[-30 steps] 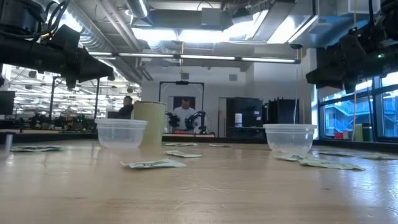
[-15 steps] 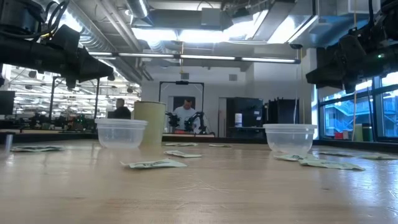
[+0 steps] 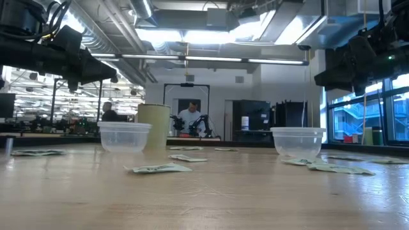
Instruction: Pick and place Stevia / Truvia into bins
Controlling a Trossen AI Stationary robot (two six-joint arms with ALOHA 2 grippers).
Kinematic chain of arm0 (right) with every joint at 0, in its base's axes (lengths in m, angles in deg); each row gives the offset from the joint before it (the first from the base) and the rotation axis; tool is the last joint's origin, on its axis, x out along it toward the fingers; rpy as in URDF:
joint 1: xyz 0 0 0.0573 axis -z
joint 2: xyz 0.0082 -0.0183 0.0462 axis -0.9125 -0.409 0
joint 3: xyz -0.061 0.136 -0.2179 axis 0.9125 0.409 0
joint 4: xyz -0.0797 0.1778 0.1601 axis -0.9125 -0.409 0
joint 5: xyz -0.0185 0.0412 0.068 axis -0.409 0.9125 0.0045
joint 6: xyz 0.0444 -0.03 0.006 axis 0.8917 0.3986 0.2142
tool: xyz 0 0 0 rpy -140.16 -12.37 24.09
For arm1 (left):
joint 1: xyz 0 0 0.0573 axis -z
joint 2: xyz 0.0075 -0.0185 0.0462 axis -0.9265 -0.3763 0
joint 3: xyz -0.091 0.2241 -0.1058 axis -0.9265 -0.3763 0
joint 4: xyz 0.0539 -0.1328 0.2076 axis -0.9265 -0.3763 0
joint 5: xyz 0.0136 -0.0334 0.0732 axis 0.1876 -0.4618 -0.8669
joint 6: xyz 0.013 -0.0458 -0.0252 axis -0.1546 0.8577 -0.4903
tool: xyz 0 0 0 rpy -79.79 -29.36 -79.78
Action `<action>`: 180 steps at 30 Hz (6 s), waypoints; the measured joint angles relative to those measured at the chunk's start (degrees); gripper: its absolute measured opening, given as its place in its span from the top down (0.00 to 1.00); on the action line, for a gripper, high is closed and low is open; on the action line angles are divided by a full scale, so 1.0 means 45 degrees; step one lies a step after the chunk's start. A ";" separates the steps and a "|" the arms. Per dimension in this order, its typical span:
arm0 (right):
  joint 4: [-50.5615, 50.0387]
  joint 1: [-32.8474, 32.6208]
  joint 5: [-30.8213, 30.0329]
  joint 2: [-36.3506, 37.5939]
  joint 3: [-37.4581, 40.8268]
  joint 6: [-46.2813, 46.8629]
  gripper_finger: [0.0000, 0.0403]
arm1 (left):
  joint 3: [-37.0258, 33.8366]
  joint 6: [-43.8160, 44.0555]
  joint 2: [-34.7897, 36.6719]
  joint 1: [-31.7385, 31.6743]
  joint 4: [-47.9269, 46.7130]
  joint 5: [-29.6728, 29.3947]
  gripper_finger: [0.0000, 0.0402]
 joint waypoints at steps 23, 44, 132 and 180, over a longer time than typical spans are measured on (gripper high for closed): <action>-0.1737 0.0001 0.1744 -0.0822 -0.0724 0.1889 0.68 | 0.0005 0.0000 -0.0001 0.0001 0.0000 -0.0002 0.82; -0.6860 -0.1668 0.3841 -0.8780 -0.6402 0.2375 0.68 | 0.0001 0.0000 0.0002 0.0002 0.0062 -0.0007 0.82; -0.8278 -0.4085 0.2290 -1.5366 -0.9902 0.1375 0.94 | 0.0003 0.0000 0.0001 0.0002 0.0053 -0.0002 0.82; -1.2155 -0.3409 0.1474 -1.7542 -1.1530 0.3700 0.64 | 0.0005 0.0000 -0.0002 -0.0002 0.0053 -0.0046 0.82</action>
